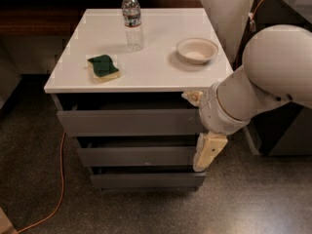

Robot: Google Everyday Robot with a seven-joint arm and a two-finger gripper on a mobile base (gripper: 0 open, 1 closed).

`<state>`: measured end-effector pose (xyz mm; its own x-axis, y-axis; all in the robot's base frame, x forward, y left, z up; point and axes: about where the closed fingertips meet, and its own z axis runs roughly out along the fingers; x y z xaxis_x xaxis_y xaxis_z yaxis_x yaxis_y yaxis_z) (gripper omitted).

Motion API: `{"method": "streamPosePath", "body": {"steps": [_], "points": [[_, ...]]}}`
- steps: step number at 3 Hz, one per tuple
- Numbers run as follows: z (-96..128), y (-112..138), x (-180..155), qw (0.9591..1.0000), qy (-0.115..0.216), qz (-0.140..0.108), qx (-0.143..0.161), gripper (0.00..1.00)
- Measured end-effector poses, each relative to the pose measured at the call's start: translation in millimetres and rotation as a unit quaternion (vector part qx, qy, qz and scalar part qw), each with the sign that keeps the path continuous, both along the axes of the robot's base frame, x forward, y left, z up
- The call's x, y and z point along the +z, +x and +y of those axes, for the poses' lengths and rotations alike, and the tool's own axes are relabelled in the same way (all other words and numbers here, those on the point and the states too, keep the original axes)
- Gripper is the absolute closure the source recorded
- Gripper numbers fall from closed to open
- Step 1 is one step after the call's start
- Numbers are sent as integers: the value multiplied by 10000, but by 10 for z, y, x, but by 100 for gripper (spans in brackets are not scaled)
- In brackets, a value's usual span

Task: Place water bottle into top drawer

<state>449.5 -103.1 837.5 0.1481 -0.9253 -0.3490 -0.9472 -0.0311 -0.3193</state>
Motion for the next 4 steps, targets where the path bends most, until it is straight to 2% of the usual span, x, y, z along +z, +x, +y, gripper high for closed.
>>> {"method": "streamPosePath", "body": {"steps": [1,2,3,4], "points": [[317,80,-325,9982,390,-148,430,0],[323,84,-328,9981,396,-158,444,0],[370,189,-492,9982,358,-96,466,0],[393,369,-741,9980,464,-67,431,0]]}}
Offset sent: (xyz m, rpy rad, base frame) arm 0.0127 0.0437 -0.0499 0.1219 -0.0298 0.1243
